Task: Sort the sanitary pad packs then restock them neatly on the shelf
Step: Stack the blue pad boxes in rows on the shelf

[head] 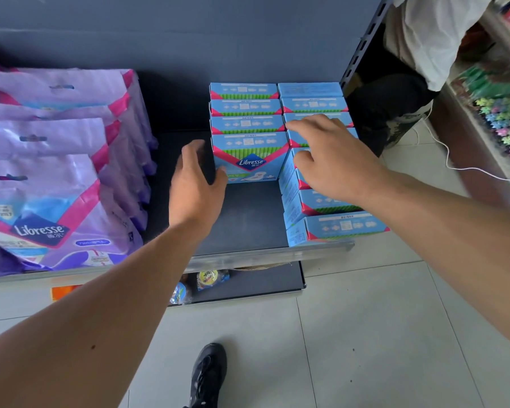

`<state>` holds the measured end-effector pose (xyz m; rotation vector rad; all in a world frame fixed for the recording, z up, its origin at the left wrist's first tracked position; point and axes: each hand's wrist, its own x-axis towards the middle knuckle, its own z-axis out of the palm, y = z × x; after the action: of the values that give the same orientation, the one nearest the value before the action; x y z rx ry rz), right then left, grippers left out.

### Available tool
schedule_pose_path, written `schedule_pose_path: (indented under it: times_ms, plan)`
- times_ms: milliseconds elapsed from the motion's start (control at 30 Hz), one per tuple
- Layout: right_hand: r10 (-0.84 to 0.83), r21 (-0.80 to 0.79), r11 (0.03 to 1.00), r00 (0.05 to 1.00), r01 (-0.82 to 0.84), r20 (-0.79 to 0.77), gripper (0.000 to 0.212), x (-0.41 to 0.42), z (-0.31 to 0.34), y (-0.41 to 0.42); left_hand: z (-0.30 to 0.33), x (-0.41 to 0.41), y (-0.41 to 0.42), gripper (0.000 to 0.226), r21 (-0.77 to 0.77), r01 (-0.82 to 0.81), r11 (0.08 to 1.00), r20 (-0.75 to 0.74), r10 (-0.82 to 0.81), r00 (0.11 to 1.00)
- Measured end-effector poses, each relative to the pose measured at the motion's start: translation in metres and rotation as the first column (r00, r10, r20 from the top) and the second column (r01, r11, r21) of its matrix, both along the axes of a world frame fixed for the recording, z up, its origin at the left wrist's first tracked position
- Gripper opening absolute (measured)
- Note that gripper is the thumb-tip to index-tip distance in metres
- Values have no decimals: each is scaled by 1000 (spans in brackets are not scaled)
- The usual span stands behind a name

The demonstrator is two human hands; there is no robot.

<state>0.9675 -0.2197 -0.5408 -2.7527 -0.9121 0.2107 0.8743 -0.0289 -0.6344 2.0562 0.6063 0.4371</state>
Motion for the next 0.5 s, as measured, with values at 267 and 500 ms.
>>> schedule_pose_path:
  times_ms: [267,500]
  plan:
    - [40,-47,998,993,-34,112,52,-39,8,-9,44,-30,-18,50,414,38,909,26,-54,998]
    - [-19,6,1000,982,18,189,52,-106,17,-39,86,-76,-75,41,467,169,868,48,-215,975]
